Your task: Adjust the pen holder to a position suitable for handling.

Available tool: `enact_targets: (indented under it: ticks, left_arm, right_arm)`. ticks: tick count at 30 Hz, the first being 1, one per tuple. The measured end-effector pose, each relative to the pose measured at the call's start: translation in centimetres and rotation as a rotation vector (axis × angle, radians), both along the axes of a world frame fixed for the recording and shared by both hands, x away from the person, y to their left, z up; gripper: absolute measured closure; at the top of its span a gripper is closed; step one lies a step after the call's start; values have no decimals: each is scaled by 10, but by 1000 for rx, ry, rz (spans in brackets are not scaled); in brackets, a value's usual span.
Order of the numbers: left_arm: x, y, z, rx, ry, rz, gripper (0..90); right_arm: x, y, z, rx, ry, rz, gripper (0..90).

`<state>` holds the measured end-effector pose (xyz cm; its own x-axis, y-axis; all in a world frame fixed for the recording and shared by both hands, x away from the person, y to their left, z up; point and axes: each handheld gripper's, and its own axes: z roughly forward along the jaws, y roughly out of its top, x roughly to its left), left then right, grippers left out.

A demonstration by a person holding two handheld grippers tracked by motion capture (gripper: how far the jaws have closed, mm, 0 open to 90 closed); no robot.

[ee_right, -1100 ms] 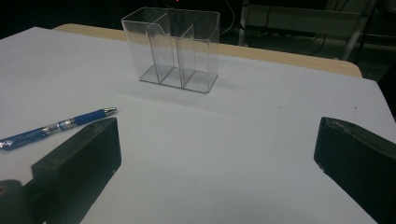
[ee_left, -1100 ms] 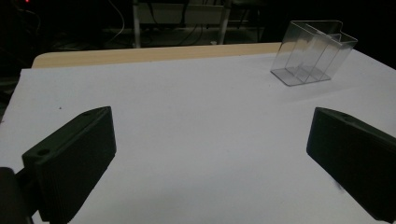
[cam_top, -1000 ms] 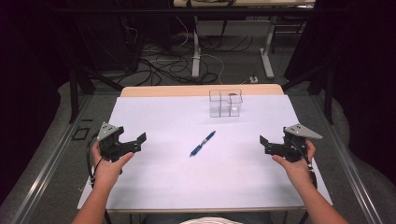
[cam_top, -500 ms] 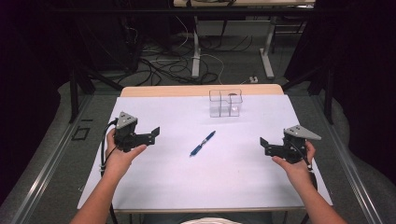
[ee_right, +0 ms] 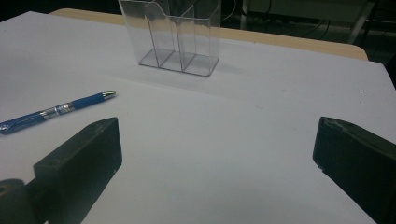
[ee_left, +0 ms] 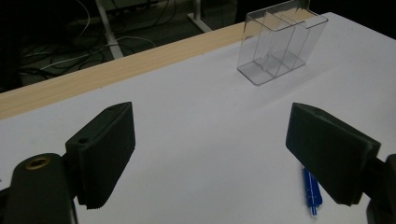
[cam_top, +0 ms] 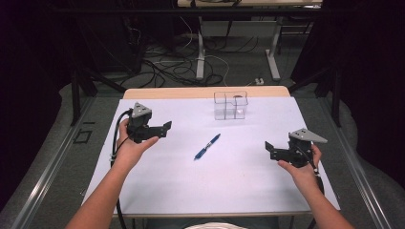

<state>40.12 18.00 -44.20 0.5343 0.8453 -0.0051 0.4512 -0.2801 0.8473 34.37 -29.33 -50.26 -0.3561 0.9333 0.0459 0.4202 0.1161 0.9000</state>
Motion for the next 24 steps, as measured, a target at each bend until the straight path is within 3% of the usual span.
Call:
enact_targets:
  ticks: [14,24]
  left_arm:
    - [19,-37,4,81,48,-70,178]
    - [28,-58,3,87,56,-88,182]
  right_arm:
    - [0,3,-2,-13,13,11,12]
    - [2,3,-4,-18,12,17,18]
